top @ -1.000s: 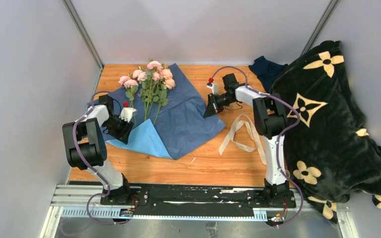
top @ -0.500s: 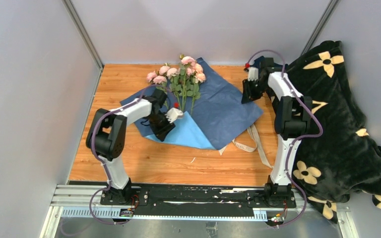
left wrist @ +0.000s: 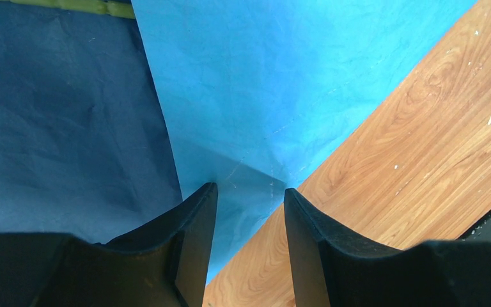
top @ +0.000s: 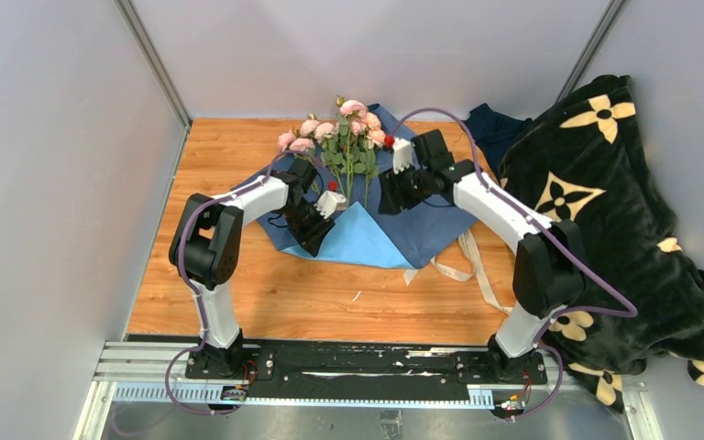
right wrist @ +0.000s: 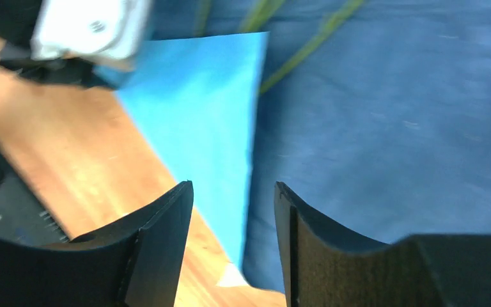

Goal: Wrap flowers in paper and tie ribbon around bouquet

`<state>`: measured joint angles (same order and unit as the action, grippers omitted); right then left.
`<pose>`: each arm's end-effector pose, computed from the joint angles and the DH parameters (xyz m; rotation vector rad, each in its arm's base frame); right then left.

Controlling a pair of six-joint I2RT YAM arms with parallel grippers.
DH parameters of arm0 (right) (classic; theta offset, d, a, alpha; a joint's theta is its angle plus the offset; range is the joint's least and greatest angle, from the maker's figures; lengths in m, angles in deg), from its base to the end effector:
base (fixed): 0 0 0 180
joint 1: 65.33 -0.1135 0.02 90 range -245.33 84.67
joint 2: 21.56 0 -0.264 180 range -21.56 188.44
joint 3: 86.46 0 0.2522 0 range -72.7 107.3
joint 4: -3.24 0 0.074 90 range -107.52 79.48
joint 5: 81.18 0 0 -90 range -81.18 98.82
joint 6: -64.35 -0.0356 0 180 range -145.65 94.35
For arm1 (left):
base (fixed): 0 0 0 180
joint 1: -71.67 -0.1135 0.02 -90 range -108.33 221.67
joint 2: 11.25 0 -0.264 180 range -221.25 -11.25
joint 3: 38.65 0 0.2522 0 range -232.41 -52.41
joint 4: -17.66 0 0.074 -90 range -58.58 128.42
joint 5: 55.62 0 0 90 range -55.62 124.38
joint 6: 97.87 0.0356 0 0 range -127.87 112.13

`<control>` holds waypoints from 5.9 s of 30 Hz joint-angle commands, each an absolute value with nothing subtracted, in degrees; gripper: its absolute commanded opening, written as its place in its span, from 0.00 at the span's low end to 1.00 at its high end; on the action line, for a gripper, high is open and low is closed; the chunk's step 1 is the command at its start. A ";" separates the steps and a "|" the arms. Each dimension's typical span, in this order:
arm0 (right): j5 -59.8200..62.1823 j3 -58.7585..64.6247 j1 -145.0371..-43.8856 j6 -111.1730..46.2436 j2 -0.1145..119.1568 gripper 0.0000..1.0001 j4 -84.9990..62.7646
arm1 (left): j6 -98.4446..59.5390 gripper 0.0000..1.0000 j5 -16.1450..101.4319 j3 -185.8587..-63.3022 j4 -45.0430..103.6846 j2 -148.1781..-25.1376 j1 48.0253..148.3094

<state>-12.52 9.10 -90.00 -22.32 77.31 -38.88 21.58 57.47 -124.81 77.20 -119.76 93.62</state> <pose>0.3469 0.1736 0.2834 -0.7519 2.2583 0.6195 0.3214 -0.1446 0.1623 1.3041 2.6122 -0.5815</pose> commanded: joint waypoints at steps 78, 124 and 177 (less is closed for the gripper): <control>-27.72 -4.92 -87.79 -26.53 87.91 0.00 -27.24 | 21.78 0.60 23.62 -115.46 62.27 -118.95 89.32; -28.58 -0.64 -88.99 -23.18 89.98 0.00 -31.73 | 41.72 0.02 69.09 -103.16 79.06 -101.23 88.28; -24.96 -0.32 -88.69 -26.94 92.59 0.01 -34.40 | 25.39 0.42 36.18 -113.98 77.40 -93.15 98.50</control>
